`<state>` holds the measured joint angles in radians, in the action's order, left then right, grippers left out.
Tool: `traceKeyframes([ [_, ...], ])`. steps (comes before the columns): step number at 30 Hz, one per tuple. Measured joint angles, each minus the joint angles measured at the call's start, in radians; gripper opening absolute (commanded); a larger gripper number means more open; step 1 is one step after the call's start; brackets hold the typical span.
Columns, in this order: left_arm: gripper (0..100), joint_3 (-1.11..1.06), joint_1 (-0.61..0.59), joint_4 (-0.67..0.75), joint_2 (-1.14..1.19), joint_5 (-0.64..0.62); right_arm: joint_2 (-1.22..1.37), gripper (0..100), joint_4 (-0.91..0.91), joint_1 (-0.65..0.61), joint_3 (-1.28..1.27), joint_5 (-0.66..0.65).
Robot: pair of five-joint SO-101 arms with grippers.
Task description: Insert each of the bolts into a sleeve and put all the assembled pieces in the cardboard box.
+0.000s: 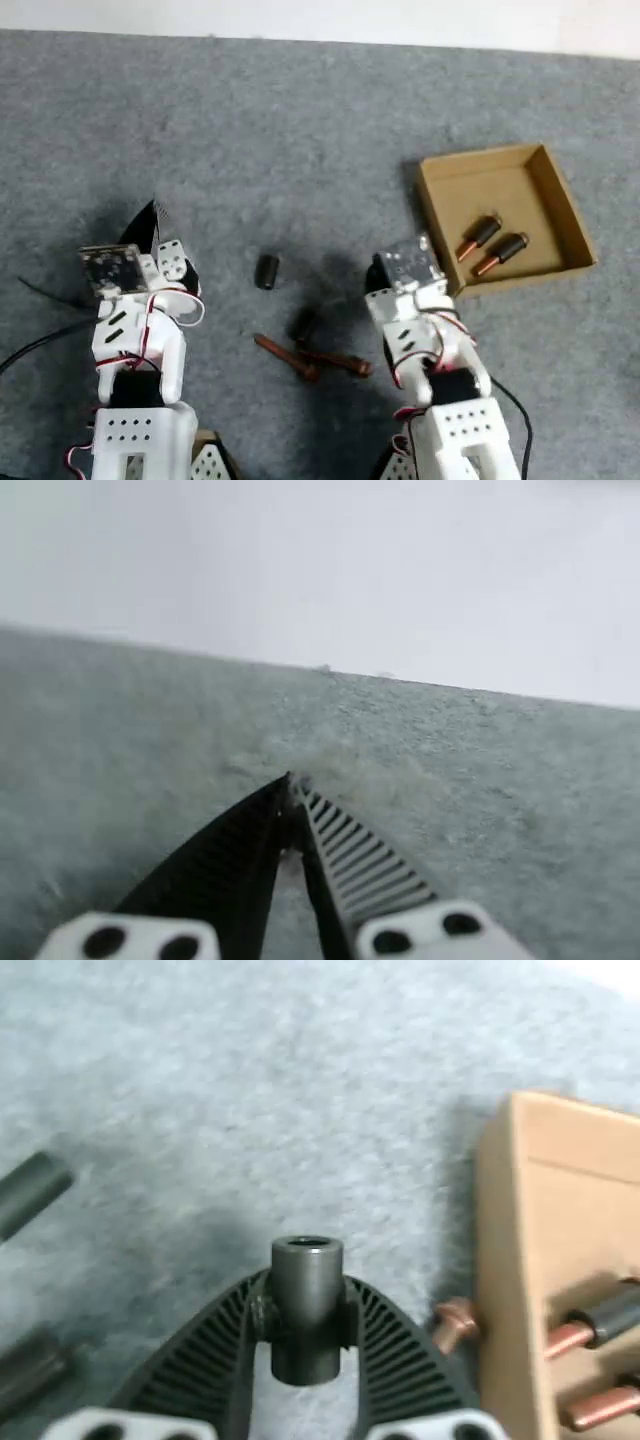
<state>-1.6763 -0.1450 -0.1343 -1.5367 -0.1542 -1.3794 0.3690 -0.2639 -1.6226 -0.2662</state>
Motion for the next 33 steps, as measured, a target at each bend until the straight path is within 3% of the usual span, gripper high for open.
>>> traceKeyframes([
  [5,0,0.037,0.098,-0.132,0.0,0.189,-0.216,0.5,0.117,0.038,-0.037,0.0],
  [11,0,0.112,0.365,-0.405,0.0,0.423,-0.427,0.5,0.307,0.049,-0.037,0.0],
  [14,0,0.157,0.519,-0.562,0.0,0.543,-0.434,0.5,0.322,0.094,-0.037,0.0],
  [18,0,0.201,0.652,-0.736,0.0,0.611,-0.439,0.5,0.324,0.141,-0.035,0.0],
  [24,0,0.221,0.706,-0.802,0.061,0.7,-0.439,0.5,0.324,0.147,-0.035,0.0],
  [33,2,0.417,0.715,-0.802,0.624,0.812,-0.439,0.5,0.324,0.147,-0.035,0.0],
])
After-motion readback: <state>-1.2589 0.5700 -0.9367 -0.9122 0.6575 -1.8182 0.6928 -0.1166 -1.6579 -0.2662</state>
